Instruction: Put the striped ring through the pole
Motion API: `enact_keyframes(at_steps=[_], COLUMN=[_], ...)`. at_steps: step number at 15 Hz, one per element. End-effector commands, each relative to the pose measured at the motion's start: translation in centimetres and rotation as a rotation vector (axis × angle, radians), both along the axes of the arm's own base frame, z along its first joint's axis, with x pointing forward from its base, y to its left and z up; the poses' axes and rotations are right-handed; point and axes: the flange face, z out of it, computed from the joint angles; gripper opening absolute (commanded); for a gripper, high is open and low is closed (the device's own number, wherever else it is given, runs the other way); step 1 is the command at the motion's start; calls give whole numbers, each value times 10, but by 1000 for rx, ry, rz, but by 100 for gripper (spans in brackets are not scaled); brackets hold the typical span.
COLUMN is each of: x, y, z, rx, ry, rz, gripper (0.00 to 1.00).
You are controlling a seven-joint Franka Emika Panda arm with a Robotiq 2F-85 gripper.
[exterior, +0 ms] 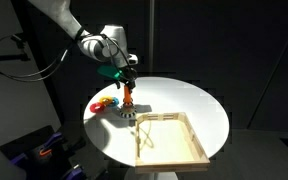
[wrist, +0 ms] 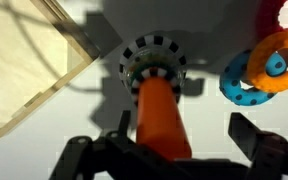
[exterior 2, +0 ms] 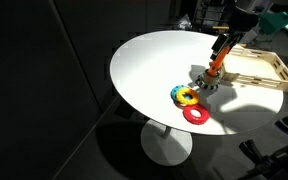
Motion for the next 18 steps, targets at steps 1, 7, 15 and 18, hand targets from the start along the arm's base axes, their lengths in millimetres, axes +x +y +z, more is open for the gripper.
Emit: enact_keyframes(at_steps=[1,7,15,18], x=[3,-2,-20,-27], y=[0,4,8,11], z=[6,18,54,69], rx=[54,115,49,15], ry=[40,111,163,164], rz=[12,19,37,51], gripper=[100,100,100,100])
